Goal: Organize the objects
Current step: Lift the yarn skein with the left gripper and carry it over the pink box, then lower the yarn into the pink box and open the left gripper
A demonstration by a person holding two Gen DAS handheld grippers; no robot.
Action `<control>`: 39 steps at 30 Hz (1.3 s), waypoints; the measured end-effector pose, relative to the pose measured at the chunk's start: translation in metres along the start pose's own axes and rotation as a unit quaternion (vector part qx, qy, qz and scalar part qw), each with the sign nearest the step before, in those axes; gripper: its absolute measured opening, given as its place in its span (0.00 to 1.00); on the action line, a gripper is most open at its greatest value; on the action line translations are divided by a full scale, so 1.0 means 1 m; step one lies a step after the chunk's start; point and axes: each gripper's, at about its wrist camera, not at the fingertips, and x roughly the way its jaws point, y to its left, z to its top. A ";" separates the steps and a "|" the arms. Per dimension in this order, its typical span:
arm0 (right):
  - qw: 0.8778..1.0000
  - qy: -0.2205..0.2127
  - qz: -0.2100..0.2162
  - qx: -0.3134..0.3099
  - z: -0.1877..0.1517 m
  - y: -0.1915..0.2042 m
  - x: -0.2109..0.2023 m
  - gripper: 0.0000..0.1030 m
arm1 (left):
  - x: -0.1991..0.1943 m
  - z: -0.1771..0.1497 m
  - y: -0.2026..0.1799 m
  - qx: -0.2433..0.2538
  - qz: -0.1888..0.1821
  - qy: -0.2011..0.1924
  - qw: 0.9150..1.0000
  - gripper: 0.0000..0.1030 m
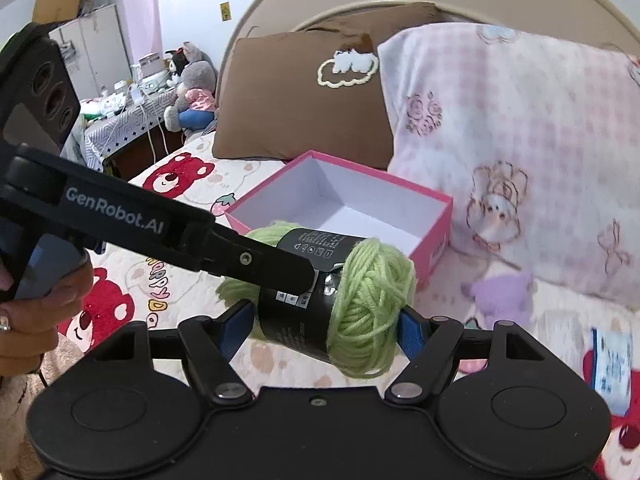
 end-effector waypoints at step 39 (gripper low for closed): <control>0.983 0.172 0.000 -0.062 0.105 -0.072 0.263 0.70 | 0.203 0.141 0.179 -0.130 0.049 0.082 0.987 0.53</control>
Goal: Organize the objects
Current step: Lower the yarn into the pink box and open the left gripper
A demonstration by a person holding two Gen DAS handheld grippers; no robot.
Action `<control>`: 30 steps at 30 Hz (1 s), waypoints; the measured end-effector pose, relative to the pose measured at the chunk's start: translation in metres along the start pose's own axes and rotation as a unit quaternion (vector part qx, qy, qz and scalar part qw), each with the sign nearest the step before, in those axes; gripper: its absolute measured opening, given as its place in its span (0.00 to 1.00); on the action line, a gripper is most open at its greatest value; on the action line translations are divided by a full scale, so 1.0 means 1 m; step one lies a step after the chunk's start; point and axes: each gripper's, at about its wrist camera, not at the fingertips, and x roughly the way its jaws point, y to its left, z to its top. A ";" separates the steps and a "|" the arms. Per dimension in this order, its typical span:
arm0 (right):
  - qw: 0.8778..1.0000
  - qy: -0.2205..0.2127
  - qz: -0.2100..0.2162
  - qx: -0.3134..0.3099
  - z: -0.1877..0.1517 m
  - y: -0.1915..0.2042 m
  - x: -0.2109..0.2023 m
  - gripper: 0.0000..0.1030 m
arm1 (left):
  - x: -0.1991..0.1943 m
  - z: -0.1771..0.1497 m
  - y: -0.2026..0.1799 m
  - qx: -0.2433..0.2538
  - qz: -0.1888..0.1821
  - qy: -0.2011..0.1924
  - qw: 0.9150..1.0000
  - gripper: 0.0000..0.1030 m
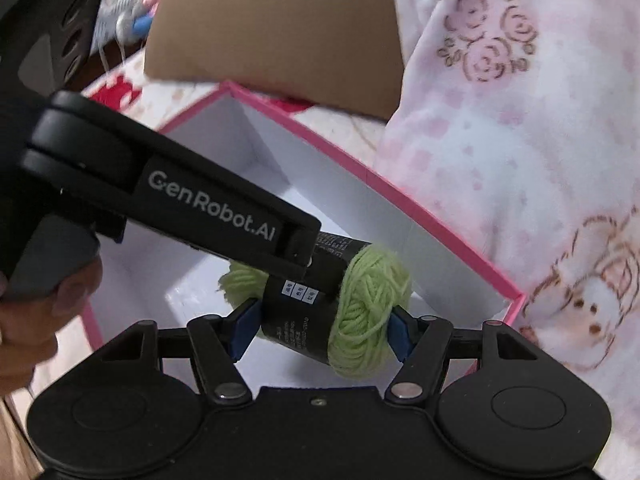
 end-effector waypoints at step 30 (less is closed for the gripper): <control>0.979 -0.028 -0.158 -0.123 -0.037 0.027 0.024 0.41 | 0.045 -0.007 -0.048 0.090 0.062 -0.038 0.993 0.47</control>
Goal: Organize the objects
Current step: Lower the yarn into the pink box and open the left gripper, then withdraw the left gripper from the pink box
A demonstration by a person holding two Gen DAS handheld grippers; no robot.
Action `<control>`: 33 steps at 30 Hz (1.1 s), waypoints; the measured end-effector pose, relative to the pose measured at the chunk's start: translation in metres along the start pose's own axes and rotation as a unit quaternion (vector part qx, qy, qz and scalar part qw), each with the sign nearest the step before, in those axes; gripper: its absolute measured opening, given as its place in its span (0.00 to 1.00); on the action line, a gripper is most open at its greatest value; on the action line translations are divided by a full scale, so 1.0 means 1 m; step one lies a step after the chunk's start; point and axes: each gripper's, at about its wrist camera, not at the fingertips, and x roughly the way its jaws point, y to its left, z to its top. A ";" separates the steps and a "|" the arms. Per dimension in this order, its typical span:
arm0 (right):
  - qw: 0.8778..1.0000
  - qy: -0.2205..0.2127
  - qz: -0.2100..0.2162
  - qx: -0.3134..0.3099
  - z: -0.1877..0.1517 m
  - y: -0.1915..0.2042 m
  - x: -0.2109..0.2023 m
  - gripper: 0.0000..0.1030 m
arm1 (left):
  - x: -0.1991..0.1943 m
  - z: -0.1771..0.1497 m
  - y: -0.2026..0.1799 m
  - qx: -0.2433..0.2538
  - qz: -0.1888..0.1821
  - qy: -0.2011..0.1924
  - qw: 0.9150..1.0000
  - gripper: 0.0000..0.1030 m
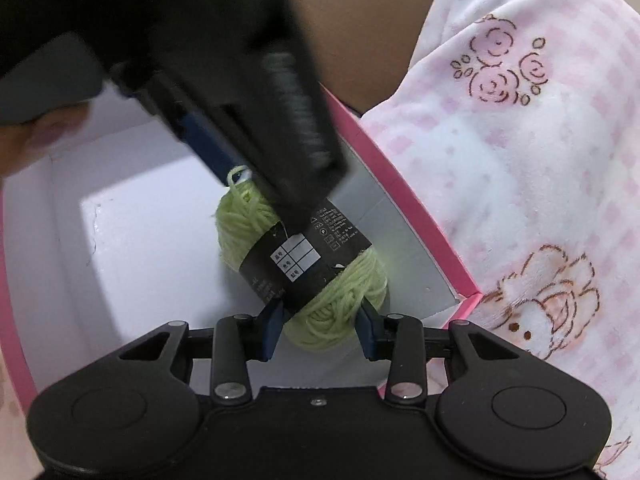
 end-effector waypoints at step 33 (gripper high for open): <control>0.973 -0.051 0.130 0.181 -0.046 -0.025 -0.067 0.41 | -0.004 -0.011 -0.058 -0.027 0.024 0.042 0.998 0.62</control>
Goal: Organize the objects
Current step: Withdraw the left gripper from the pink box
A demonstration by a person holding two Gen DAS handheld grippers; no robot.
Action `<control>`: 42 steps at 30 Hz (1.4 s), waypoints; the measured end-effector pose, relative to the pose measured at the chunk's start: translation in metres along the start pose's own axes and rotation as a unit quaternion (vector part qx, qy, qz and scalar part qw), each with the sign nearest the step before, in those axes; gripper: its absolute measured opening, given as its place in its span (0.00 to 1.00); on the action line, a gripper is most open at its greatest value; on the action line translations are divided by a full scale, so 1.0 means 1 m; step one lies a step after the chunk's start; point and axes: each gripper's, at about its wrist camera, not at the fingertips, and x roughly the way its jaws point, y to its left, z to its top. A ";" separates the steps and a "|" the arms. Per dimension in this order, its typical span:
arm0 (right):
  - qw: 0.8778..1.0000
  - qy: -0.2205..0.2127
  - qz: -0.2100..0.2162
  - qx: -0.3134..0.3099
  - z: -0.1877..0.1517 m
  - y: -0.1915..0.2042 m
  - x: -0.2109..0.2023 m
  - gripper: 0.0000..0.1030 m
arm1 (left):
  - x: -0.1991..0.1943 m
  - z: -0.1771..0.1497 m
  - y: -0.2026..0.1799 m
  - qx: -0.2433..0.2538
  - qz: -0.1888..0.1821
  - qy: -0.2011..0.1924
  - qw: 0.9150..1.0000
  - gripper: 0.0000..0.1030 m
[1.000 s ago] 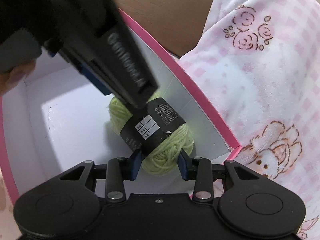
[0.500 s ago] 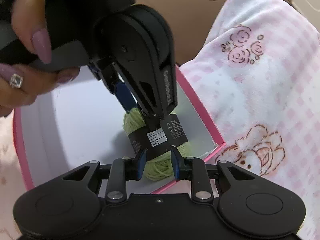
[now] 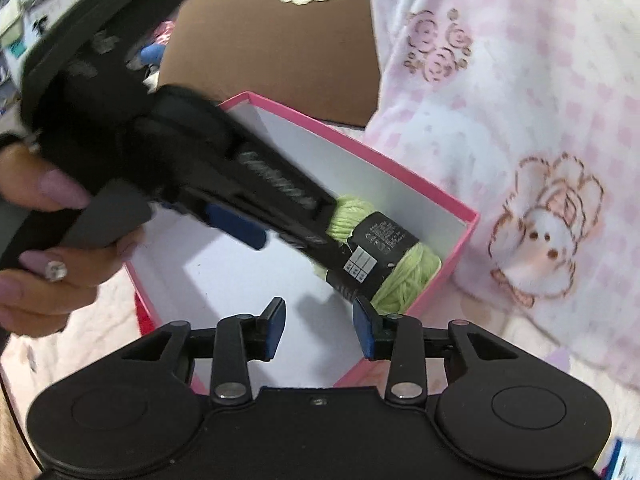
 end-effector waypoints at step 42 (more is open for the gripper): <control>0.998 -0.032 -0.025 -0.041 -0.085 0.057 -0.224 0.86 | -0.267 -0.189 -0.011 0.120 0.001 -0.042 0.992 0.88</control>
